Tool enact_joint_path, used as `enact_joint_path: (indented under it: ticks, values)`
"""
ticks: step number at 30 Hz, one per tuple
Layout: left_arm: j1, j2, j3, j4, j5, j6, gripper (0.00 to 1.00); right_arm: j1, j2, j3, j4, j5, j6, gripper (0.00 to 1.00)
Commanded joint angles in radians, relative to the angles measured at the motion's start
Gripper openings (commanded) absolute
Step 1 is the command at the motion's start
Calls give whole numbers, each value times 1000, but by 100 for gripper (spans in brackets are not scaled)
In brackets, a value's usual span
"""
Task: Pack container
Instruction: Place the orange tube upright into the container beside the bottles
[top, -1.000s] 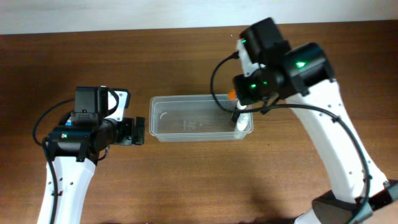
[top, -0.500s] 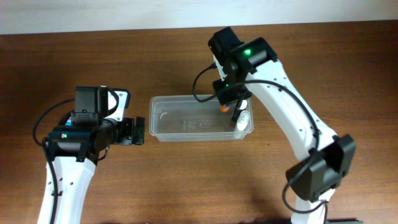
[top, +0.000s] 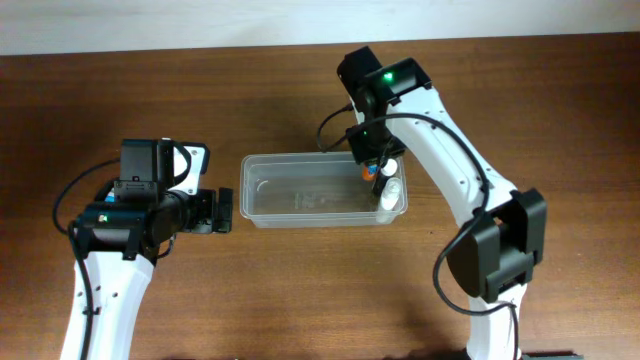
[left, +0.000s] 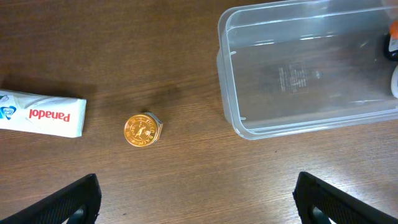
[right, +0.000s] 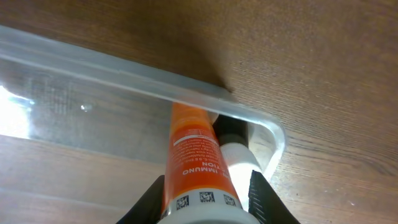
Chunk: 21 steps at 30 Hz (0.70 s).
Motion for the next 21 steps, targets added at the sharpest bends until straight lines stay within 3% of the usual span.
enact_joint_path:
  ticks: [1, 6, 8, 11, 12, 21]
  values:
    - [6, 4, 17, 2, 14, -6, 99, -3, 34, -7, 7, 16, 8, 11]
    - [6, 4, 17, 2, 15, -6, 99, -3, 45, -8, 16, 16, 8, 12]
    - [6, 4, 17, 2, 14, -6, 99, -3, 45, -8, 16, 16, 8, 29]
    - [6, 4, 17, 2, 14, -6, 99, -3, 45, -8, 14, 16, 8, 32]
    - [6, 4, 17, 2, 14, -6, 99, -3, 45, -8, 14, 16, 8, 38]
    - [6, 4, 17, 2, 14, -6, 99, -3, 45, -8, 14, 16, 8, 40]
